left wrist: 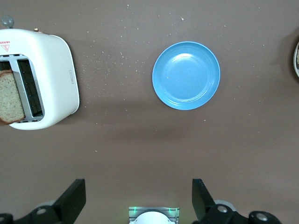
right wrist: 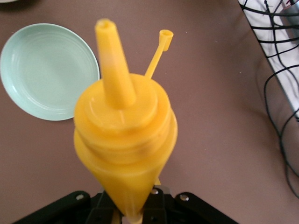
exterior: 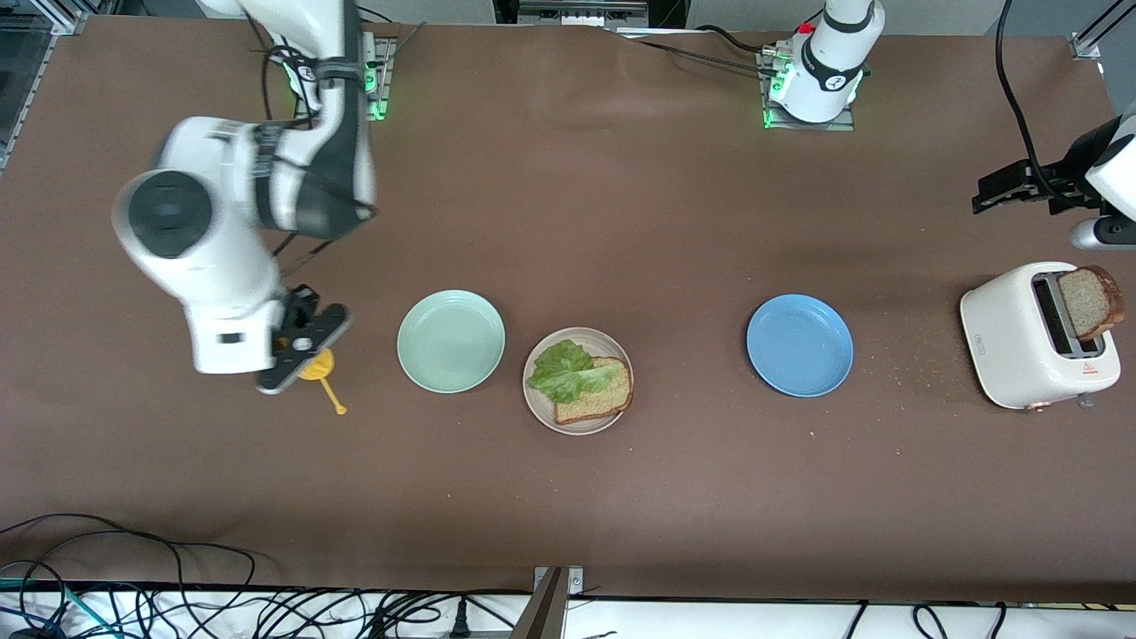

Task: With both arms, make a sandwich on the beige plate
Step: 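Carry the mustard bottle back to its starting spot with the right gripper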

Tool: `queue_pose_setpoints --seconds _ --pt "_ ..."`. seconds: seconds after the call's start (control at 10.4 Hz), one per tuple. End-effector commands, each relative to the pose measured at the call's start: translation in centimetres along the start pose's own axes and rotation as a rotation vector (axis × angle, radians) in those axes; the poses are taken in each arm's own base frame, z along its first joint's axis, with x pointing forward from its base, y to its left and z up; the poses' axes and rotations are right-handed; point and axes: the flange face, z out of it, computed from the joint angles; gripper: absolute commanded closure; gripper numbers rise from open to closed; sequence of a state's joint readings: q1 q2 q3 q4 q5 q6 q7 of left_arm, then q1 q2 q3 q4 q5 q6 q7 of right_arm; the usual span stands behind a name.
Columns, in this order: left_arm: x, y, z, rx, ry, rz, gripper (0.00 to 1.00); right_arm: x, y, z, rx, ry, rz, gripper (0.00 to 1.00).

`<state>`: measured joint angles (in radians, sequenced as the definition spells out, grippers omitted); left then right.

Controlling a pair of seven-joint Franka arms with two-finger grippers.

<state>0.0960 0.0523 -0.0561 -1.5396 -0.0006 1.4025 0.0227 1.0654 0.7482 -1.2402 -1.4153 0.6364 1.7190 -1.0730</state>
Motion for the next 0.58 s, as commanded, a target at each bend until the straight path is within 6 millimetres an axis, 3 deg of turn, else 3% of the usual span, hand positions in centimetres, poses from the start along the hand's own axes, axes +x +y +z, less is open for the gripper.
queue_pose_setpoints --seconds 0.0,0.19,0.39,0.48 --pt "0.5 -0.9 0.3 0.027 -0.019 0.009 0.0 -7.2 4.3 2.4 0.183 0.212 -0.044 1.0" --pt "0.5 -2.0 0.3 0.027 -0.016 0.0 0.0 -11.8 6.4 5.9 0.252 0.33 -0.084 1.0" --pt "0.9 -4.8 1.0 0.013 -0.024 0.015 0.0 -14.6 6.2 10.1 0.304 0.471 -0.086 1.0" --pt "1.3 -6.5 1.7 0.011 -0.037 0.021 0.0 -15.2 6.0 11.3 0.311 0.501 -0.089 1.0"
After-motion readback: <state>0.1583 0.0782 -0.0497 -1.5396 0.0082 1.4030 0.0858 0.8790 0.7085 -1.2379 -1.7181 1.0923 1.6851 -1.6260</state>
